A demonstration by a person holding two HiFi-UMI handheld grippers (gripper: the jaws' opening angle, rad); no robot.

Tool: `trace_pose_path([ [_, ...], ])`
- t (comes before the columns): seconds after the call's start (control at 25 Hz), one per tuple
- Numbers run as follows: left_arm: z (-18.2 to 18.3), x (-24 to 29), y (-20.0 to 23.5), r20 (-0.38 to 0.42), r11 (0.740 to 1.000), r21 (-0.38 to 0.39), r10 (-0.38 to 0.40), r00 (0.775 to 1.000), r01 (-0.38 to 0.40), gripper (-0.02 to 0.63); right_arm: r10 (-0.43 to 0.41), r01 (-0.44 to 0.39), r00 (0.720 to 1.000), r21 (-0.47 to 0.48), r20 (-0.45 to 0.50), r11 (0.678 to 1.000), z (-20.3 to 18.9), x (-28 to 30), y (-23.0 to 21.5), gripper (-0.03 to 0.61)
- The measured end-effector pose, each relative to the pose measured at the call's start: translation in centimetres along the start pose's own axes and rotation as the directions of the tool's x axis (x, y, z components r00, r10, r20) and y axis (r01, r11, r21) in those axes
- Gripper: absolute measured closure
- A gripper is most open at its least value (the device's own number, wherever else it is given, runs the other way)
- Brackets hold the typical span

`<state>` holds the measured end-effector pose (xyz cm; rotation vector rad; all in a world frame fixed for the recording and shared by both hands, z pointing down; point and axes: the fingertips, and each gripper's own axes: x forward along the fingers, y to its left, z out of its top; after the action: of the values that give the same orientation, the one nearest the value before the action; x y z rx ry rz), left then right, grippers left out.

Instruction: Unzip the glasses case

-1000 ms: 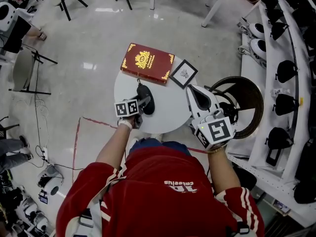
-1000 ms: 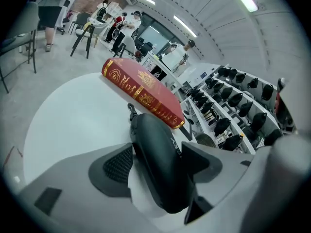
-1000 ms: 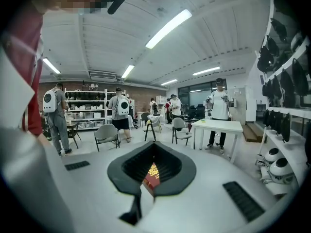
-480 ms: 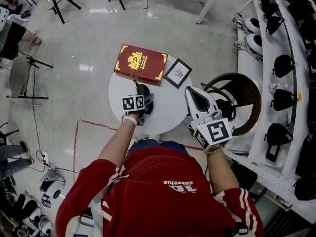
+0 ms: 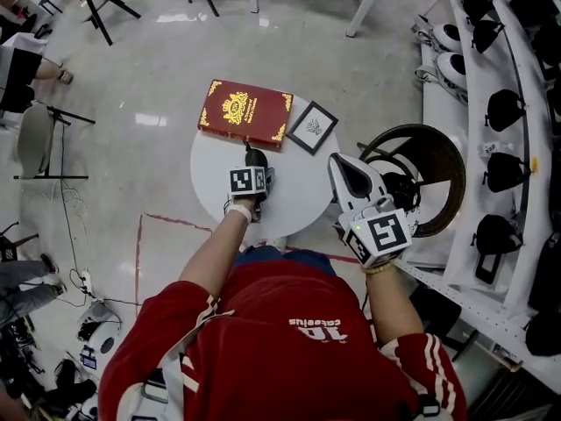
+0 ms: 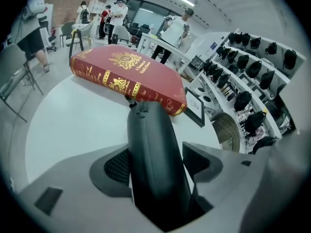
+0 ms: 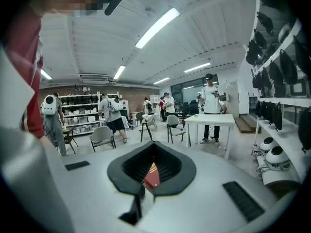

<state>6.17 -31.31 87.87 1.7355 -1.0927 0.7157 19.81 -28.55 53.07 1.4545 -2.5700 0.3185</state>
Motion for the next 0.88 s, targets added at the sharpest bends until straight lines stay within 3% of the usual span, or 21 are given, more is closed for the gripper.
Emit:
trace_pose_path([
  [0.2,-0.1,0.2,0.3,-0.011,1.0,0.002,0.016,1.0,-0.016,0.321,-0.018,0.018,1.0,0.023,0.011,1.0,0.0,-0.6,-1.1,0.569],
  [0.4,0.0,-0.1,0.7,-0.012,0.997,-0.063,-0.052,0.999,0.051,0.341,-0.026,0.025,1.0,0.028,0.011,0.999,0.0,-1.3,-1.4,0.569],
  [0.56,0.7,-1.7,0.8,0.053,0.982,-0.131,-0.129,0.99,0.134,0.348,-0.027,0.027,1.0,0.022,0.009,0.999,0.4,-1.2,-0.7,0.569],
  [0.72,2.7,-5.2,0.4,0.149,0.948,-0.178,-0.238,0.96,0.263,0.35,-0.024,0.024,0.999,0.002,0.027,1.0,1.9,-0.7,1.3,0.569],
  [0.88,5.3,-10.5,0.6,0.261,0.913,-0.183,-0.314,0.913,0.366,0.35,-0.007,0.008,0.998,-0.023,0.061,1.0,4.2,-0.2,4.3,0.569],
])
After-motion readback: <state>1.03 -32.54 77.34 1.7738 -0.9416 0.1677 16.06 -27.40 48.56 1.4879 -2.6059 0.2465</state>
